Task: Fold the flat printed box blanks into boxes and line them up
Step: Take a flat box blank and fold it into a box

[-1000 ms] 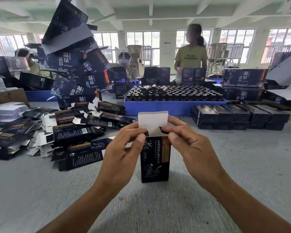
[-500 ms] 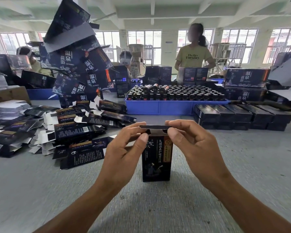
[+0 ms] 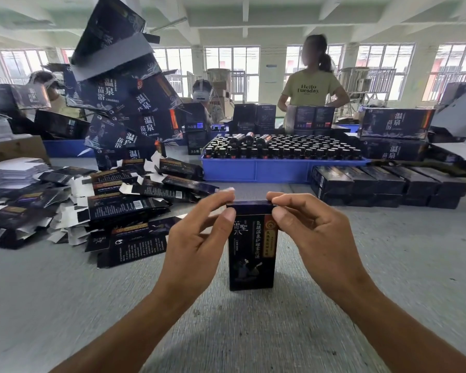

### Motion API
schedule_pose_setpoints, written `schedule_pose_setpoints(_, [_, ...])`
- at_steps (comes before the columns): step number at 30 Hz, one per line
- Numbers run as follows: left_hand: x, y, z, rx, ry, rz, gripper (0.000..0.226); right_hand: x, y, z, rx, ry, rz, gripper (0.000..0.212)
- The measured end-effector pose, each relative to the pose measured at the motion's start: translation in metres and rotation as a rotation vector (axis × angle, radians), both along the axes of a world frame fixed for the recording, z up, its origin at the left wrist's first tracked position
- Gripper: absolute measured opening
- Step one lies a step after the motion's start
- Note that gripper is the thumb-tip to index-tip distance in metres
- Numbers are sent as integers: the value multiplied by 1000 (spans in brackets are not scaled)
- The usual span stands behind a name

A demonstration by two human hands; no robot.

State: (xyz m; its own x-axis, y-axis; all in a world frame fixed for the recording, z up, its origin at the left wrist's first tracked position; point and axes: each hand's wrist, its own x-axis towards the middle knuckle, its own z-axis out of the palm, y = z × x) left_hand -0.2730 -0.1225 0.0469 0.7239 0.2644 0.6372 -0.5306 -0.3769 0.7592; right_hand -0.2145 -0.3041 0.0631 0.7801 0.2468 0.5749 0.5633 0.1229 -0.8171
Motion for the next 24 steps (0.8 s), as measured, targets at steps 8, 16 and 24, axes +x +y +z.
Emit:
schedule_pose_setpoints(8, [2,7,2,239,-120,72,29,5,-2,-7,-148,-152,-108,12])
schedule_pose_setpoints(16, [10,12,-5,413,-106,101,31,10,1,-13,-244,-247,-237,11])
schedule_pose_setpoints(24, [13,15,-11,184,172,-34,54,6,5,-26,-569,-281,-304,66])
